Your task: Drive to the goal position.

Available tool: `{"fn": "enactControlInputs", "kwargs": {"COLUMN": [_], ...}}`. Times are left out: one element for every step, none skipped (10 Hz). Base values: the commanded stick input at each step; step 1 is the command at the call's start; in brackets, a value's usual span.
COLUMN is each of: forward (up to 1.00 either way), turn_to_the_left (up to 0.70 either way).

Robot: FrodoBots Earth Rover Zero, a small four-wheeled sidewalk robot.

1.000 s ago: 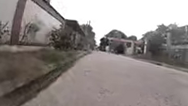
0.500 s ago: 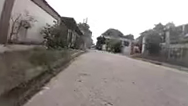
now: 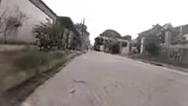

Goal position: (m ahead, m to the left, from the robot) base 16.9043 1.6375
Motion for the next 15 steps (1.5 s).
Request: {"fn": "enactControlInputs", "kwargs": {"forward": [1.00, 1.00, 1.00, 1.00, 1.00, 1.00, 1.00, 1.00, 1.00, 1.00, 1.00, 1.00, 1.00, 1.00, 1.00], "turn_to_the_left": [-0.04, -0.01, 0.00, 0.00, 0.00, 0.00, 0.00, 0.00, 0.00, 0.00, 0.00, 0.00, 0.00, 0.00, 0.00]}}
